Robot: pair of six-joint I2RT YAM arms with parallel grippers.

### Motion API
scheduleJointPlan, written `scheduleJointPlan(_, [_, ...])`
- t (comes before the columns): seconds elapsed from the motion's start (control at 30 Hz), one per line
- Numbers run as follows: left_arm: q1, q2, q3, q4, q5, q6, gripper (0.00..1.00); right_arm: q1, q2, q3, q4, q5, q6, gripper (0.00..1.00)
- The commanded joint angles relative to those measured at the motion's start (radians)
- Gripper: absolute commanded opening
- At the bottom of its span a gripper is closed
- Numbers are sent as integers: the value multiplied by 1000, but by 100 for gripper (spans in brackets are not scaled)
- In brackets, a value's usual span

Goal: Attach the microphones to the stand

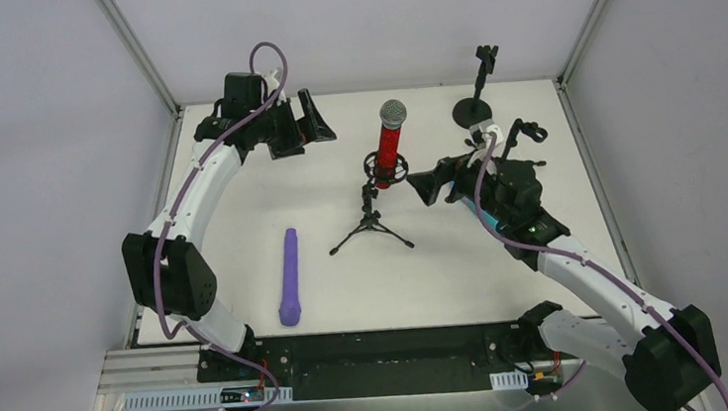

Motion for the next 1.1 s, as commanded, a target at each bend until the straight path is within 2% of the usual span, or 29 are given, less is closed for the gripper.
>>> scheduleJointPlan(0.0, [-2,-108,-9,36,-24,10,99,-1,-83,-2,-271,168,109,99])
scheduleJointPlan(0.1, [-32,-149,-30,64,-47,48,99,-1,-125,-6,-380,273,154,100])
scheduleJointPlan(0.2, [-87,-174,-48,82,-70,89,99,-2,-171,-14,-463,404,303,99])
scheduleJointPlan(0.37, [-163,-190,-58,90,-95,139,99,-8,-226,-8,-603,471,410,99])
scheduleJointPlan(0.6, [-262,-194,-72,90,-152,196,99,-11,-271,-37,-683,449,470,99])
scheduleJointPlan(0.8, [-367,-198,-92,69,-323,307,98,-12,-255,-44,-694,418,512,99])
scheduleJointPlan(1.07, [-516,-158,-86,25,-539,385,97,-12,-118,21,-756,367,498,99])
